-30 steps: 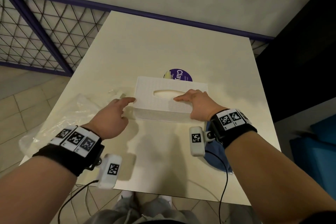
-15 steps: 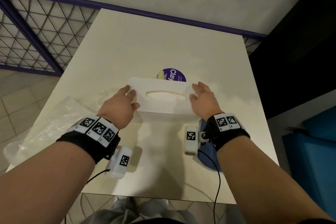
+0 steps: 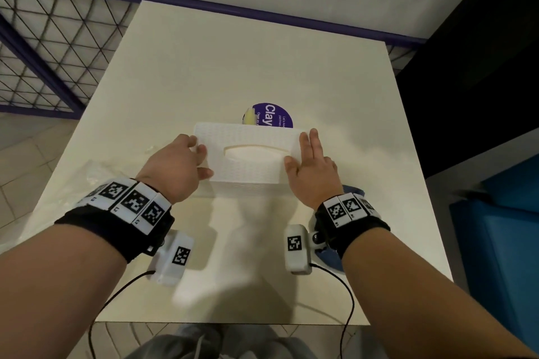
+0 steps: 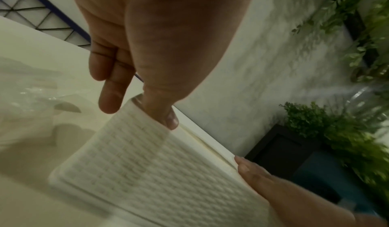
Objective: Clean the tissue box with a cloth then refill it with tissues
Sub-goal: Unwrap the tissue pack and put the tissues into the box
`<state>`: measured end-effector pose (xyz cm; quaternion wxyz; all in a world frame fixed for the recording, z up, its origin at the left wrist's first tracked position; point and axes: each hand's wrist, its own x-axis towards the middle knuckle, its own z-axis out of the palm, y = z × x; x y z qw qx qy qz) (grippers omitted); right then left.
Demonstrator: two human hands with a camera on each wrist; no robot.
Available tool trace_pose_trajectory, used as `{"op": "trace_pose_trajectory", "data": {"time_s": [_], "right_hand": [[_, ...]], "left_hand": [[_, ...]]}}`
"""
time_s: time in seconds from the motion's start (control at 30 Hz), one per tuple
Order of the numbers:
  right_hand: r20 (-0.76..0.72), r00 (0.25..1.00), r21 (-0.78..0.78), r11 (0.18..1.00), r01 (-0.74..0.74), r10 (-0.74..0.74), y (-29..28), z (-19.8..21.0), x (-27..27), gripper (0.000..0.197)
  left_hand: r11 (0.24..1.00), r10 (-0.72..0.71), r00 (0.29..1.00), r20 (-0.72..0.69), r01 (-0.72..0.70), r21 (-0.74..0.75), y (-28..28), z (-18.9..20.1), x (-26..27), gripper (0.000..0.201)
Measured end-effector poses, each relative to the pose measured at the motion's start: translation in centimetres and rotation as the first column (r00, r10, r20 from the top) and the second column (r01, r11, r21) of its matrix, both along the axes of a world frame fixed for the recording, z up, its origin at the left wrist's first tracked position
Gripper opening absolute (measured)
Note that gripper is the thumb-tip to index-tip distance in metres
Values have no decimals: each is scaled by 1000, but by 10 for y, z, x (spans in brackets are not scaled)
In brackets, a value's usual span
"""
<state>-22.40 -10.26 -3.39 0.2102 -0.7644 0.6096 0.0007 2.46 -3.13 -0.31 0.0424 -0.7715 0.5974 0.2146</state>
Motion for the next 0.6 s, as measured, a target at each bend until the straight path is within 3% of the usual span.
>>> {"op": "trace_pose_trajectory", "data": {"time_s": [0.17,0.37,0.5,0.6], "right_hand": [[-115,993,8,999,-33,34,-1,-3,4,66],[-149,989,39,999,4,2,-3,2,7,69],[-175,984,87,995,54,-39,-4,13,14,69],[-232,966,-13,994,113,-113,0,21,27,62]], "left_hand": [[996,-54,992,118,44,79,-10,4,-7,44],[995,-60,992,109,51,84,-9,3,-4,43],[983,-146,971,187,122,134,-16,20,-8,45],[977,-148,971,189,115,177,-14,22,-10,51]]}}
